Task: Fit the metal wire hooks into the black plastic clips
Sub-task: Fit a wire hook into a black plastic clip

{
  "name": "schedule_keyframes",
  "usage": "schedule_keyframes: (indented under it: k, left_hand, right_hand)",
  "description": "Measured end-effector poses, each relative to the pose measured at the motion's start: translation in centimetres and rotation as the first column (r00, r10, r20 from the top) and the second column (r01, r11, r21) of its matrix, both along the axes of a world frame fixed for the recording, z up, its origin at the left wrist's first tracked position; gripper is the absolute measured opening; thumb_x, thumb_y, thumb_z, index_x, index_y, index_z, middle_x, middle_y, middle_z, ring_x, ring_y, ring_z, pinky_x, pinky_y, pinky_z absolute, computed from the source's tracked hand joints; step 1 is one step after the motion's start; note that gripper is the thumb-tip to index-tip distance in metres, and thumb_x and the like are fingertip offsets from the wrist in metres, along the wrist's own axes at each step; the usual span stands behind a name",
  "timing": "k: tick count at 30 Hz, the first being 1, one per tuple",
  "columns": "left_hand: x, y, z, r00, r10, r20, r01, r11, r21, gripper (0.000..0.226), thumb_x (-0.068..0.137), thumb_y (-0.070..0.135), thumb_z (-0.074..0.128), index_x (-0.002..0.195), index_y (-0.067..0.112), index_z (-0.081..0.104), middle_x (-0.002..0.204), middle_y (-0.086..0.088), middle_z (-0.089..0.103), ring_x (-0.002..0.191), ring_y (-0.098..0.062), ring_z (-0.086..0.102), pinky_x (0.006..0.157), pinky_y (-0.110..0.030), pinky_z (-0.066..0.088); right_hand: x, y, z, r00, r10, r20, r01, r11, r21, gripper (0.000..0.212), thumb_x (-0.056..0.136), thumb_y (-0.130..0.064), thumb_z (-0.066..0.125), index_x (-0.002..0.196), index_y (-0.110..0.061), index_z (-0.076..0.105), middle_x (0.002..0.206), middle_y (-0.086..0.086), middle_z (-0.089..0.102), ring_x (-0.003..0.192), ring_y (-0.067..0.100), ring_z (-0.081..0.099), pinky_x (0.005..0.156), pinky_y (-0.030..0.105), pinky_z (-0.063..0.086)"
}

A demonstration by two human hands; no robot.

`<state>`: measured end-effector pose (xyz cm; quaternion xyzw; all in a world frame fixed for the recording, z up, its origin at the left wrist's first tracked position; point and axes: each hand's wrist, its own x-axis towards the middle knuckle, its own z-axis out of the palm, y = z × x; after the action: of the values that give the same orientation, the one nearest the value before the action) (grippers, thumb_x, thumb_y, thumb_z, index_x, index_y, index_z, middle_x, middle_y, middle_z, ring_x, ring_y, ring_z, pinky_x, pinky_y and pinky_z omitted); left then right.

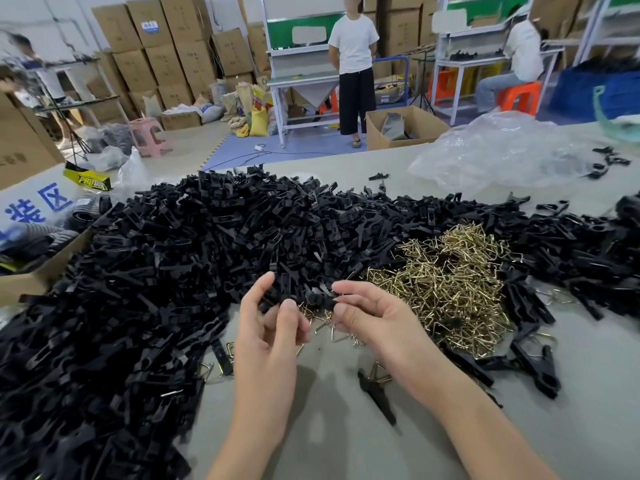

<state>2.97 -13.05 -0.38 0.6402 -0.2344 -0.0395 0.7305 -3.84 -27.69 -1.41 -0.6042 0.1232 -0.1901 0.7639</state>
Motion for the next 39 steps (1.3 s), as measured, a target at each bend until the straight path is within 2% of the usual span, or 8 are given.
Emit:
schedule_keyframes:
  k: [5, 13, 15, 18, 22, 26, 30, 39]
  left_hand:
    - [-0.2, 0.0, -0.3, 0.998, 0.010, 0.055, -0.015, 0.994, 0.104, 0.026, 0.102, 0.020, 0.055, 0.113, 0.043, 0.060, 0.075, 0.000, 0.070, 0.069, -0.011, 0.064, 0.071, -0.020, 0.052]
    - [-0.4, -0.4, -0.6, 0.991, -0.114, 0.064, 0.096, 0.966, 0.239, 0.029, 0.090, 0.040, 0.063, 0.117, 0.050, 0.060, 0.093, 0.010, 0.074, 0.090, -0.007, 0.070, 0.079, -0.013, 0.050]
    - [-0.5, -0.5, -0.7, 0.986, -0.151, 0.076, 0.128, 0.961, 0.244, 0.026, 0.094, 0.031, 0.061, 0.115, 0.048, 0.065, 0.089, 0.011, 0.075, 0.086, -0.004, 0.069, 0.077, -0.012, 0.049]
    - [-0.6, -0.6, -0.8, 0.988, -0.142, 0.058, 0.123, 0.959, 0.255, 0.024, 0.088, 0.047, 0.056, 0.110, 0.053, 0.065, 0.085, 0.009, 0.073, 0.077, -0.005, 0.068, 0.071, -0.013, 0.050]
    - [-0.2, -0.4, -1.1, 0.995, -0.091, 0.046, 0.074, 0.957, 0.281, 0.022, 0.091, 0.053, 0.047, 0.108, 0.054, 0.061, 0.098, 0.014, 0.070, 0.085, -0.004, 0.067, 0.073, -0.013, 0.049]
    - [0.0, -0.5, -1.4, 0.993, -0.119, -0.010, 0.117, 0.950, 0.290, 0.034, 0.098, 0.046, 0.042, 0.130, 0.047, 0.050, 0.093, 0.018, 0.071, 0.087, -0.003, 0.067, 0.083, -0.029, 0.053]
    - [-0.2, -0.5, -1.4, 0.994, -0.105, 0.026, 0.089, 0.932, 0.351, 0.059, 0.090, 0.056, 0.034, 0.148, 0.044, 0.034, 0.083, 0.023, 0.066, 0.078, 0.001, 0.063, 0.077, -0.012, 0.047]
    - [0.0, -0.4, -1.0, 0.999, -0.041, 0.032, 0.026, 0.930, 0.367, 0.040, 0.099, 0.044, 0.042, 0.138, 0.044, 0.049, 0.093, 0.028, 0.069, 0.077, -0.003, 0.064, 0.070, -0.007, 0.045]
  right_hand:
    - [0.2, -0.1, -0.1, 0.999, -0.036, 0.000, 0.036, 0.995, 0.095, 0.029, 0.081, -0.024, 0.078, 0.109, -0.034, 0.077, 0.103, -0.008, 0.077, 0.103, 0.017, 0.073, 0.090, 0.021, 0.055]
    - [0.2, -0.2, 0.0, 0.995, -0.068, 0.071, 0.054, 0.980, 0.191, 0.028, 0.077, -0.026, 0.078, 0.104, -0.022, 0.081, 0.108, 0.009, 0.077, 0.106, 0.020, 0.073, 0.089, 0.020, 0.055]
    - [0.3, -0.2, 0.0, 0.995, -0.061, 0.079, 0.046, 0.983, 0.179, 0.027, 0.076, -0.023, 0.081, 0.103, -0.024, 0.080, 0.107, 0.008, 0.077, 0.106, 0.020, 0.073, 0.089, 0.020, 0.055]
    - [0.5, -0.3, -0.3, 0.996, -0.060, 0.068, 0.051, 0.991, 0.127, 0.031, 0.077, -0.018, 0.081, 0.105, -0.030, 0.078, 0.111, -0.002, 0.076, 0.112, 0.016, 0.070, 0.095, 0.025, 0.054]
    - [0.4, -0.2, -0.4, 0.999, -0.030, 0.034, 0.028, 0.998, 0.061, 0.041, 0.077, -0.020, 0.078, 0.113, -0.039, 0.074, 0.112, -0.010, 0.074, 0.109, 0.013, 0.071, 0.094, 0.024, 0.053]
    - [0.2, 0.0, -0.1, 1.000, -0.017, 0.008, 0.017, 1.000, 0.003, 0.039, 0.081, -0.020, 0.077, 0.113, -0.042, 0.073, 0.108, -0.014, 0.074, 0.106, 0.010, 0.071, 0.089, 0.020, 0.053]
    - [0.1, 0.2, 0.1, 0.999, -0.019, -0.027, 0.017, 0.998, -0.060, 0.040, 0.090, -0.012, 0.075, 0.112, -0.046, 0.072, 0.109, -0.017, 0.072, 0.101, 0.003, 0.069, 0.087, 0.022, 0.053]
    - [0.0, 0.8, 0.3, 0.999, 0.047, -0.024, -0.049, 0.990, -0.131, 0.041, 0.094, -0.007, 0.069, 0.121, -0.037, 0.070, 0.117, -0.009, 0.074, 0.114, 0.008, 0.067, 0.096, 0.019, 0.052]
